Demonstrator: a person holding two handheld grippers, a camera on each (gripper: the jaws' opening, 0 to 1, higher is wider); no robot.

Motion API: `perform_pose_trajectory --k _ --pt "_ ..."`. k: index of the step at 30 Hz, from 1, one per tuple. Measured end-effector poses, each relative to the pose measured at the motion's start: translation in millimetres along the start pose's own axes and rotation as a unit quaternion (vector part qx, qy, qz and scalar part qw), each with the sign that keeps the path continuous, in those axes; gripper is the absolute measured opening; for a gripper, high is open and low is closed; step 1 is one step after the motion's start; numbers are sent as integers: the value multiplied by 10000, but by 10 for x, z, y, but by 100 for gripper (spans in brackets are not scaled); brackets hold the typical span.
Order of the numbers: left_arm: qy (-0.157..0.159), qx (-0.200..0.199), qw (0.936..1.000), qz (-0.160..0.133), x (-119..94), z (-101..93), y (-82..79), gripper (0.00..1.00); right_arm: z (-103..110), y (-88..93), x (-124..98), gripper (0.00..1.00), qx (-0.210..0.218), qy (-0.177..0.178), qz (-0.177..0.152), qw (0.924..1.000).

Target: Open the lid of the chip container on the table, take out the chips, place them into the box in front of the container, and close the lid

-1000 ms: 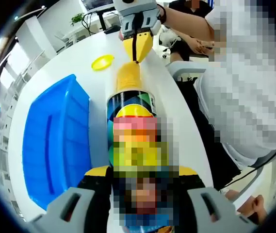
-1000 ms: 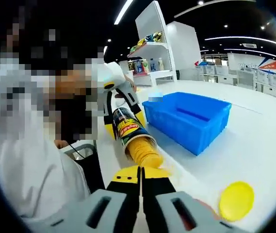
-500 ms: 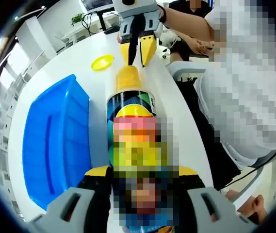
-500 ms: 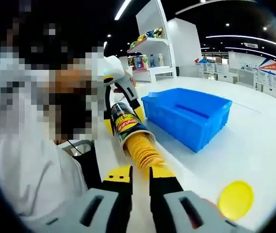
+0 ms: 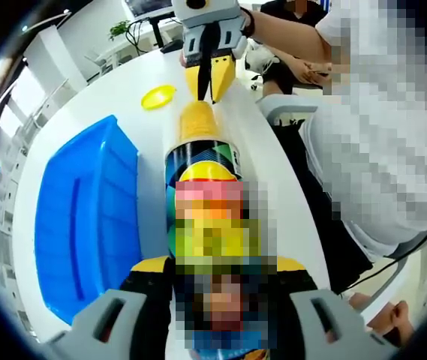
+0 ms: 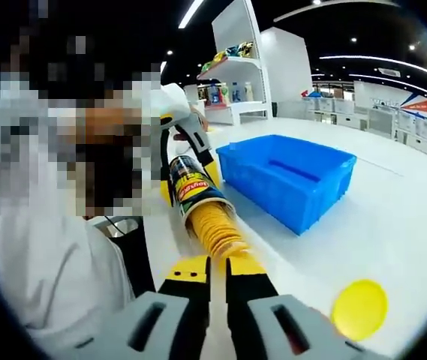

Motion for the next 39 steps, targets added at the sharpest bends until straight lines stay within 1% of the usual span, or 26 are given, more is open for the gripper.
perform_pose_trajectory --k 2,6,10,16,20,28,30,33,34,35,36,37,39 --pt "5 1 10000 10 0 10 3 50 -4 -1 3 8 5 -2 6 10000" --pt "9 8 10000 28 2 15 -1 50 -13 -2 18 4 34 -6 32 10000" --pt "6 15 10000 34 10 -6 -28 50 -17 -6 17 3 45 0 39 10000" --pt "13 8 10000 29 8 -12 -27 50 -22 -10 -3 2 111 -14 10 9999" --pt "9 8 10000 31 7 -17 -26 50 -44 -64 -66 2 246 42 -160 9996" --pt "2 10 10000 25 6 13 -2 50 -31 -83 -113 2 227 50 -233 9995" --pt "-1 11 10000 23 7 19 3 50 -25 -96 -128 2 284 -23 -322 9991" --pt "-4 14 10000 18 5 32 13 50 -34 -92 -134 2 379 -73 -346 9987" --pt "-6 15 10000 14 4 38 18 50 -47 -89 -137 2 475 -52 -365 9982" --pt "-7 15 10000 11 4 40 20 50 -41 -88 -140 2 654 -117 -396 9970" --pt "-8 14 10000 6 4 34 17 50 -49 -95 -147 2 897 -209 -483 9946" --pt "-9 15 10000 3 4 34 17 50 -67 -99 -150 2 1113 -200 -546 9921" --pt "-9 20 10000 1 4 30 13 50 -98 -78 -154 2 1630 -298 -522 9848"
Point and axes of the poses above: the point that each gripper's makers call its tool centre point, and the gripper's own axes: x roughly forward along the fingers, z roughly to its left, y roughly out of its underside, the point moved 8 cm from there along -x, roughly backward along the fingers, and after that the axes turned 3 degrees about z, right-handed, at the moved point
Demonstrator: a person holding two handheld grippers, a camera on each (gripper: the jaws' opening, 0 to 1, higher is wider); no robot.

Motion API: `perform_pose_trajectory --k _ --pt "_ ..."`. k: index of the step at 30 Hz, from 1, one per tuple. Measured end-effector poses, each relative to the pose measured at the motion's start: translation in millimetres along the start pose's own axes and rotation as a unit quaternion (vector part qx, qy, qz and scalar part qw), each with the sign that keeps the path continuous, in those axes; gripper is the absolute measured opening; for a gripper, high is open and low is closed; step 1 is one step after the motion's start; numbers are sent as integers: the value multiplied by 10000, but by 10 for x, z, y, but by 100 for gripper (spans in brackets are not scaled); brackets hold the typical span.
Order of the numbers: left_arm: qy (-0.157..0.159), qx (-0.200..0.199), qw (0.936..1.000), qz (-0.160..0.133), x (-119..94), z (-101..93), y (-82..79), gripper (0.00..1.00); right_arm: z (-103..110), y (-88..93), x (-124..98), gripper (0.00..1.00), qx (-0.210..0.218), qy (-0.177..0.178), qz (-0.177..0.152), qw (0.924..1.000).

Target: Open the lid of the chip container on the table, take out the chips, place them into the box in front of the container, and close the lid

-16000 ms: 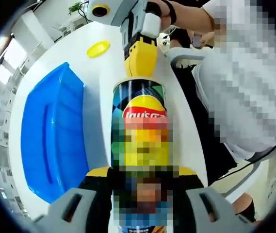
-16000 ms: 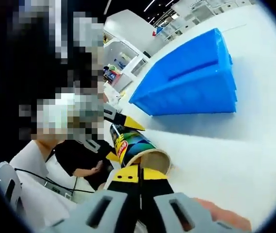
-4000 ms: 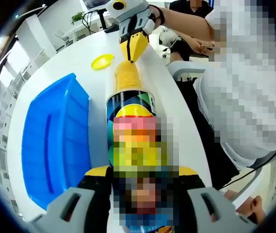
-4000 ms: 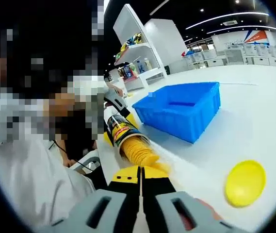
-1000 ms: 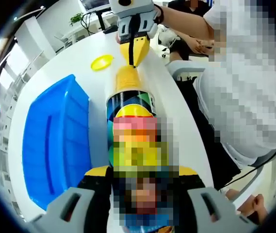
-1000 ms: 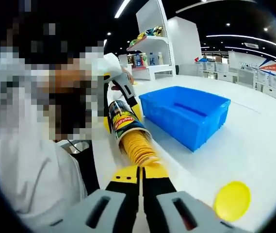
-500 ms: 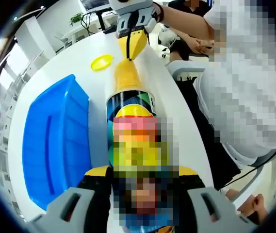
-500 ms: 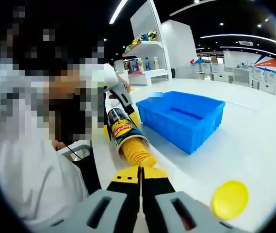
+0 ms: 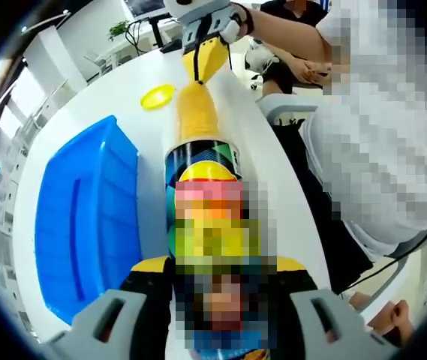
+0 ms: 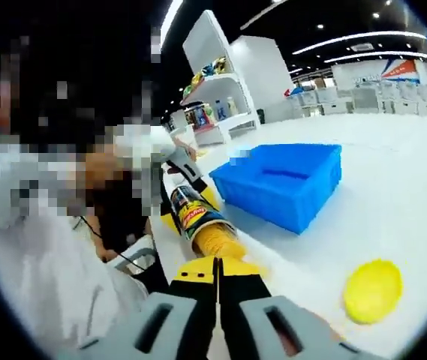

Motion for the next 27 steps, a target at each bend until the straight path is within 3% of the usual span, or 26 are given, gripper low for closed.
perform_pose_trajectory --k 6,11,15,24,27 --pt "5 -7 10000 -6 -1 -26 -12 50 -48 1 -19 2 208 -41 -135 9997" --pt "8 -5 10000 4 2 -36 -20 50 -84 13 -30 2 672 -188 -195 9974" --pt "4 -6 10000 -1 4 -44 -26 50 -85 25 -29 2 723 -242 -231 9968" --pt "3 -3 10000 0 5 -55 -35 50 -87 51 -29 2 1199 -716 -446 9892" --pt "-1 -3 10000 -5 2 -68 -37 50 -80 70 -18 2 1217 -702 -443 9891"
Point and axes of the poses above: the point that each gripper's makers call its tool centre point, and the gripper's own axes: x roughly forward along the fingers, z roughly to its left, y roughly out of its underside, the point moved 8 cm from there along -x, roughly backward along the fingers, and after that the axes turned 3 degrees about z, right-handed, at the moved point
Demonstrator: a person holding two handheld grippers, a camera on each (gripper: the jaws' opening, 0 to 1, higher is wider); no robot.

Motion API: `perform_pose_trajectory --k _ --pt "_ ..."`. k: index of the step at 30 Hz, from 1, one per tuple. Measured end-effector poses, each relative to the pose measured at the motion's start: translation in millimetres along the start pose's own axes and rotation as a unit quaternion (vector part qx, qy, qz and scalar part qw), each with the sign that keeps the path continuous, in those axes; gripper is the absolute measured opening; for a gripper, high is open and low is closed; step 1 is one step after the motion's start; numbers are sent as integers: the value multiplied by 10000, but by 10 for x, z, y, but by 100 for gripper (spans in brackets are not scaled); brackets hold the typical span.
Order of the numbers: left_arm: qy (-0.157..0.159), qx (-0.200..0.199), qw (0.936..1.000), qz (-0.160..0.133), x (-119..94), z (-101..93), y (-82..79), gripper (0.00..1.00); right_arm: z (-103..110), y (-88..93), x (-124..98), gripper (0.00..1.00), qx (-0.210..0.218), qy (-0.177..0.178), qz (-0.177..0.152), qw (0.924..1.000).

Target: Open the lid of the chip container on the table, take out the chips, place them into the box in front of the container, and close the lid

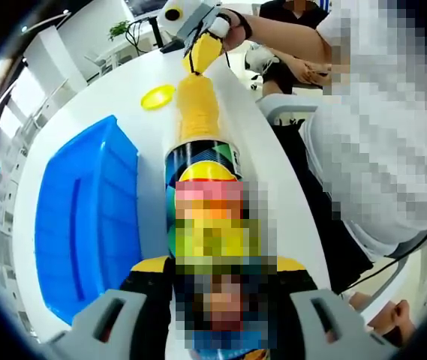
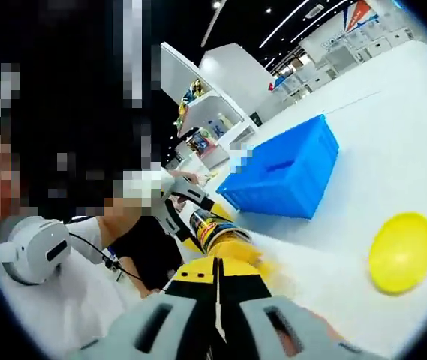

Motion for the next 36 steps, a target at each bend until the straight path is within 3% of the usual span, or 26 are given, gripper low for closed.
perform_pose_trajectory --k 2,13,15,18,23,36 --pt "-1 1 10000 2 -2 -3 0 50 -26 9 1 2 -160 224 49 9996" --pt "3 23 10000 12 -3 25 10 50 41 -86 -47 1 -692 565 26 9960" --pt "5 13 10000 13 -3 32 12 50 37 -98 -70 1 -1012 707 86 9923" --pt "-1 29 10000 20 -5 38 14 50 63 -113 -85 1 -1048 777 118 9914" --pt "-19 19 10000 18 -21 45 12 49 153 -164 -96 1 -1568 949 68 9830" --pt "-103 122 9999 31 -41 73 7 48 170 -278 -194 1 -1728 1113 -99 9786"
Point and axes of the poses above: the point that each gripper's makers call its tool centre point, and the gripper's own axes: x roughly forward along the fingers, z roughly to its left, y roughly out of its underside, the point moved 8 cm from there along -x, roughly backward along the fingers, and after that the axes turned 3 degrees about z, right-handed, at the moved point
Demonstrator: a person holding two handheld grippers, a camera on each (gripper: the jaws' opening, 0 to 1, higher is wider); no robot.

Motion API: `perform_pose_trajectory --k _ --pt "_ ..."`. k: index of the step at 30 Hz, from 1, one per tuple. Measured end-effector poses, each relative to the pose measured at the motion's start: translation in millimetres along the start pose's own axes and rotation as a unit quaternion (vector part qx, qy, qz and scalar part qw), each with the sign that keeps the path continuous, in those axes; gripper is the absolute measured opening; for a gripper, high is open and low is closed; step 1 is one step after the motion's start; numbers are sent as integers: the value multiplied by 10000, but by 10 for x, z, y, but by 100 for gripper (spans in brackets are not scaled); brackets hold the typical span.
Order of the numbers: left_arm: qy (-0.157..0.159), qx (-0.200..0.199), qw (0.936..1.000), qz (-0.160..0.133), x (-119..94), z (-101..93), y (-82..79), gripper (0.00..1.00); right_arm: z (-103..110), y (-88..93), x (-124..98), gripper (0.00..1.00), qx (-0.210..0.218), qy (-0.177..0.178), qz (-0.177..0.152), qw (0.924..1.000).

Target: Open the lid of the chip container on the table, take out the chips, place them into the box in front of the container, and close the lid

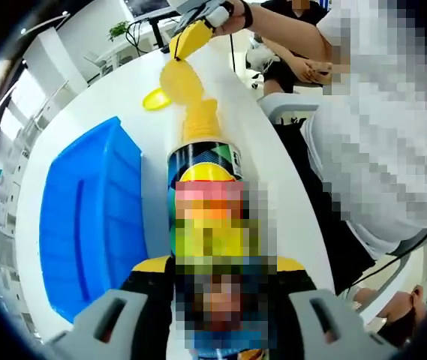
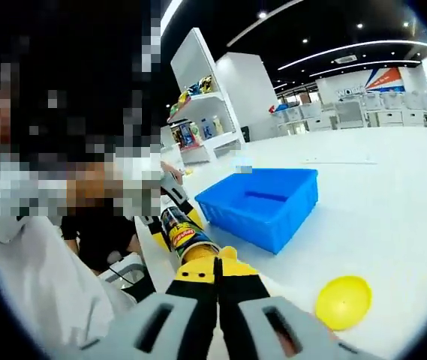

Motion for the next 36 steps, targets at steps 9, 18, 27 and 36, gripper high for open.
perform_pose_trajectory --k 9,18,27,36 --pt "-59 -81 9999 -49 -42 19 -30 46 -17 -63 -47 1 45 49 -55 10000" --pt "-95 -102 9999 -70 -43 20 -26 47 -53 -149 -83 1 63 186 -380 9991" --pt "-229 -134 9995 -197 -92 13 -32 48 -60 -196 -54 1 277 32 -490 9984" --pt "-241 -87 9995 -164 -97 11 -4 48 -63 -314 34 1 418 -23 -564 9975"
Point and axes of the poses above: the point that each gripper's makers call its tool centre point, and the gripper's own axes: x roughly forward along the fingers, z roughly to its left, y roughly out of its underside, the point moved 8 cm from there along -x, roughly backward along the fingers, and after that the axes turned 3 degrees about z, right-handed, at the moved point
